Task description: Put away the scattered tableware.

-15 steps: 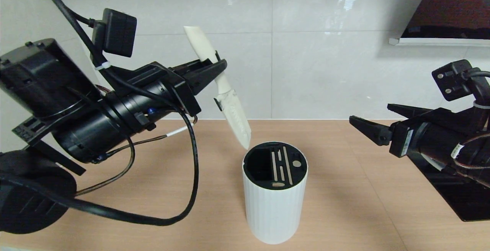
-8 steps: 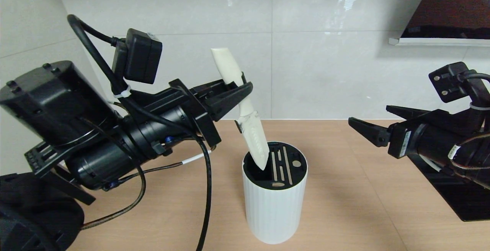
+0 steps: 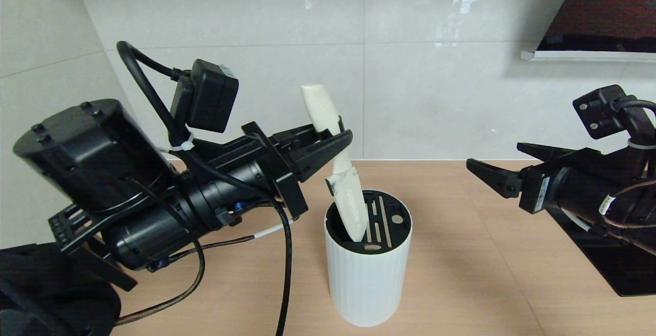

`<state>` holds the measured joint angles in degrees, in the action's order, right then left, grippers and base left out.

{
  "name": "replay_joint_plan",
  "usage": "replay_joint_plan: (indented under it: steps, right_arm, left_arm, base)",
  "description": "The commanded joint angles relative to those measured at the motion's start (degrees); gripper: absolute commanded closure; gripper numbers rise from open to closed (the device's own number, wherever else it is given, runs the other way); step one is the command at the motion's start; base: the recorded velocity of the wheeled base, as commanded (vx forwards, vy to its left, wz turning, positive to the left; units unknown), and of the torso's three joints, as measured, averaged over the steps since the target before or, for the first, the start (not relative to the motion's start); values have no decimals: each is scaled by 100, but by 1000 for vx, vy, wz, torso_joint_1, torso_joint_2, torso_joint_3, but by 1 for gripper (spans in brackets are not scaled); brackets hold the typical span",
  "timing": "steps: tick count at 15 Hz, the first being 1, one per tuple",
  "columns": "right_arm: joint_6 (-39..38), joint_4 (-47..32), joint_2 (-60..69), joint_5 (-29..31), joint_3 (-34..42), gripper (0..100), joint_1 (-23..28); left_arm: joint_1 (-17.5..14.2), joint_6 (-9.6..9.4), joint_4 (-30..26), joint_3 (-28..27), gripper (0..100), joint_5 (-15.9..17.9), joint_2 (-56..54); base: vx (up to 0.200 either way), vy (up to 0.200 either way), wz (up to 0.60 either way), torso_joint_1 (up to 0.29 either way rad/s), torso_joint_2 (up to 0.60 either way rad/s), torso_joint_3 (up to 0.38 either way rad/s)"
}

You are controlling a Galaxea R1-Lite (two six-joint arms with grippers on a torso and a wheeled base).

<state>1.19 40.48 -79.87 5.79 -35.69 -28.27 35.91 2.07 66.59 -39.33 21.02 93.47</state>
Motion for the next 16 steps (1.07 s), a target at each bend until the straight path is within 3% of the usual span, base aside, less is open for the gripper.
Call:
replay_joint_plan:
  steps: [1, 11, 16]
  right_arm:
    - [4, 3, -2, 1, 1, 0, -3]
    - [4, 3, -20, -8, 10, 0, -3]
    - [12, 3, -20, -8, 71, 0, -3]
  left_arm:
    - [3, 4, -23, 22, 100, -1, 67]
    - [-23, -102, -32, 109, 100, -10, -452]
    - [-14, -102, -49, 197, 100, -1, -153]
  base:
    - [0, 0, 0, 0, 0, 0]
    - [0, 0, 0, 0, 0, 0]
    - [0, 0, 0, 0, 0, 0]
